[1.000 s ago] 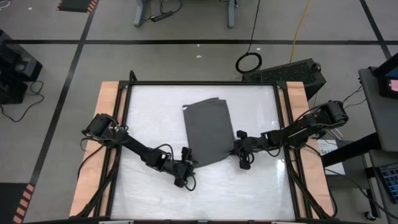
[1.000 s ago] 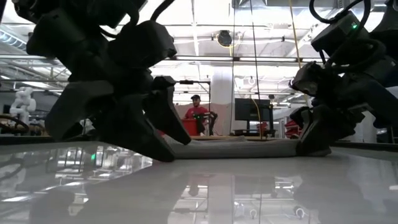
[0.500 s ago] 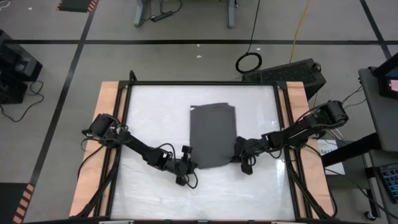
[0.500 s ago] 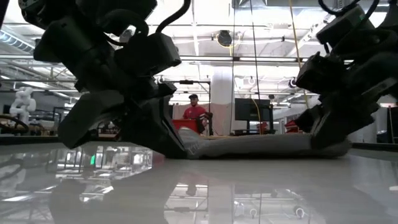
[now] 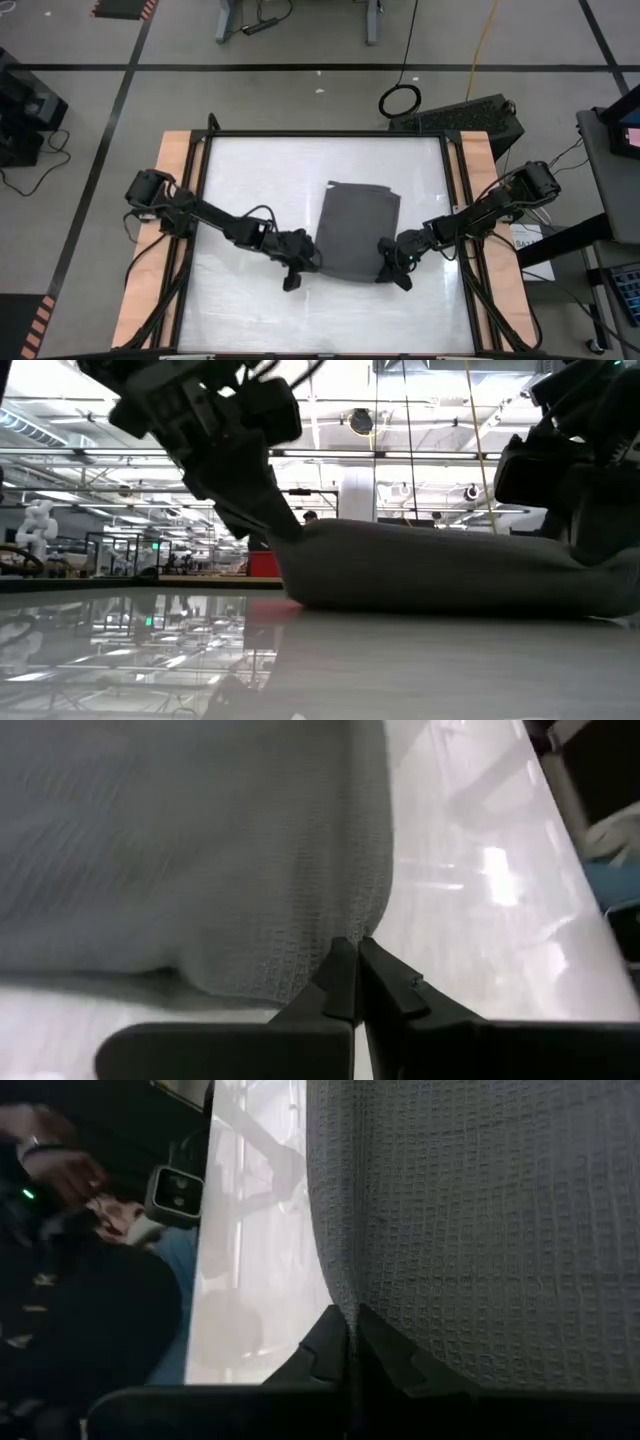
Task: Roll towel
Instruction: Roll the dark gray towel
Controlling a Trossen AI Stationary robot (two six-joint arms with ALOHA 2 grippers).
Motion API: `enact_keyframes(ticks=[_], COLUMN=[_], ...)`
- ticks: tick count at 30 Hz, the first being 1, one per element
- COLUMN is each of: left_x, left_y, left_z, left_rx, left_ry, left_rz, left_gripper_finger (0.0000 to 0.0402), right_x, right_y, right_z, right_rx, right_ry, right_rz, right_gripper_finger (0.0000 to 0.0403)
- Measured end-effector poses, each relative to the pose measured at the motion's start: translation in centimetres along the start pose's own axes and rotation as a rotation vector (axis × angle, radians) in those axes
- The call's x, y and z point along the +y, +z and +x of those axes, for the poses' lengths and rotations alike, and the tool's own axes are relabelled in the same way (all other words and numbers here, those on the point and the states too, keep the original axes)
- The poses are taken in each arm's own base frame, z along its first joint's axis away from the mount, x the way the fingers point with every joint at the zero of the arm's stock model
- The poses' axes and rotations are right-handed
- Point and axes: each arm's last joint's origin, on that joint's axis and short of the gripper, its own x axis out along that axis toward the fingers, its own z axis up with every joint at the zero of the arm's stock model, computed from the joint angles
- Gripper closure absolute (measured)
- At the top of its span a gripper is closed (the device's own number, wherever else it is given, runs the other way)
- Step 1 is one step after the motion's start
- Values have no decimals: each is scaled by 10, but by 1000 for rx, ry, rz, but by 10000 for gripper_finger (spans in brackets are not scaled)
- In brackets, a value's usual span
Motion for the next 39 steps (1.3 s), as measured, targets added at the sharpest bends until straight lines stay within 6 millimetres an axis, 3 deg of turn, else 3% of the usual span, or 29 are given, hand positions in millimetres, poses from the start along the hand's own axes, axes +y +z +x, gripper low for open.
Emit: enact_keyframes(ticks=[9, 20, 25, 30, 35, 39], left_x=[14, 22, 24, 33, 47, 56], left_y=[-2, 1, 3, 7, 11, 11], left_z=[15, 14, 14, 12, 9, 7], left_rx=[31, 28, 25, 7, -8, 6], left_ry=[-100, -119, -144, -130, -103, -76], left_rz=[-153, -207, -233, -253, -294, -330], left_gripper_finger=[398, 399, 399, 399, 399, 399], right_x=[5, 9, 26, 56, 82, 86], right_y=[-6, -6, -10, -20, -34, -49], right_z=[2, -1, -7, -4, 6, 20], right_rx=[39, 60, 35, 61, 43, 31], right_ry=[31, 64, 38, -141, -312, -426], right_rz=[60, 13, -162, -439, -664, -719], right_gripper_finger=[379, 269, 246, 251, 252, 252])
